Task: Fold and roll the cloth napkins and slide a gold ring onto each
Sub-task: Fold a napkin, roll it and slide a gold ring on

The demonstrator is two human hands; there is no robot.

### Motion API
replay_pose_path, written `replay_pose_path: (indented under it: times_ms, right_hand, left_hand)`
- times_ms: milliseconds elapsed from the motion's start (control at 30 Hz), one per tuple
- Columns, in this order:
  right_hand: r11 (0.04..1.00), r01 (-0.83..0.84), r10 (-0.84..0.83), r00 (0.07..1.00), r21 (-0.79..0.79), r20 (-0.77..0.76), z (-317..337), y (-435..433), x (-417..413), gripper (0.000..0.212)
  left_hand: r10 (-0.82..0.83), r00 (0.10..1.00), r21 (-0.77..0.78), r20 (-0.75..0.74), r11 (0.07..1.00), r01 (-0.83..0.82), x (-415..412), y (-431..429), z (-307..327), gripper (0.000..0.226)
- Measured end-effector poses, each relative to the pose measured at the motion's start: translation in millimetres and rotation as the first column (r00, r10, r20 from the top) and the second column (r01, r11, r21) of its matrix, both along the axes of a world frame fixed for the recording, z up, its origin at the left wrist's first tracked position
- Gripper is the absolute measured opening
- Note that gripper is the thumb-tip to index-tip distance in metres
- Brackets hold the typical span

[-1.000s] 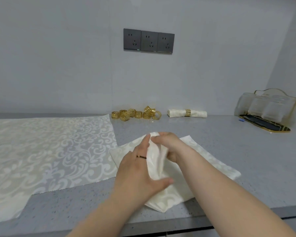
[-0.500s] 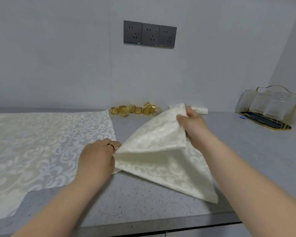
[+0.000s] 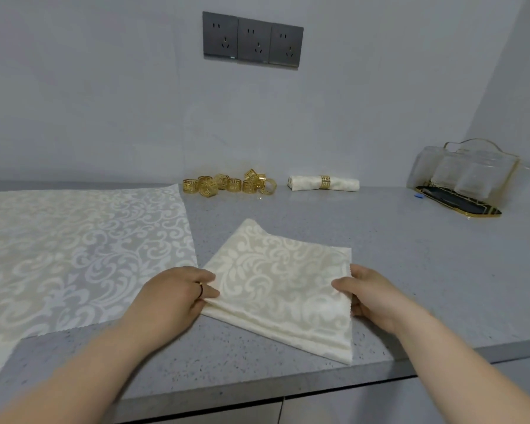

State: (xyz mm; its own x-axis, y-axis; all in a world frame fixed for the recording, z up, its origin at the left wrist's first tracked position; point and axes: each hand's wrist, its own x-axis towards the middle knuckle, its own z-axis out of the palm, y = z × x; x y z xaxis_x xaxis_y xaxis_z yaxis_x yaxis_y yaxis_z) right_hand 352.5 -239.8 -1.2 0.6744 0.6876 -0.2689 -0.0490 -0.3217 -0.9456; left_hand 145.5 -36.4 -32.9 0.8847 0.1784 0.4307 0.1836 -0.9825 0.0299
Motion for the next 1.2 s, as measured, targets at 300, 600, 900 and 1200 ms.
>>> replay_pose_path:
  times_ms: [300,600,900,1200]
  right_hand:
    - [0.990,0.119,-0.114,0.992,-0.079,0.063,10.5,20.6,19.5,0.016]
    - [0.966,0.257,-0.224,0.899,-0.039,0.377,0.7,34.2,35.1,0.017]
    - [0.984,0.165,-0.140,0.951,-0.068,0.276,6.3,25.3,38.4,0.027]
    - [0.892,0.151,0.256,0.606,-0.425,0.753,29.3,56.9,-24.2,0.034]
  left_hand:
    - [-0.046,0.999,-0.022,-0.015,0.999,0.046,-8.3,10.0,-9.9,0.057]
    - [0.023,0.997,-0.341,0.078,0.940,0.005,-10.3,7.2,-14.4,0.036]
    - [-0.045,0.998,-0.559,0.052,0.827,0.066,2.3,-10.3,12.8,0.035]
    - [0.107,0.877,-0.260,-0.468,0.932,-0.253,37.3,-31.7,6.9,0.058]
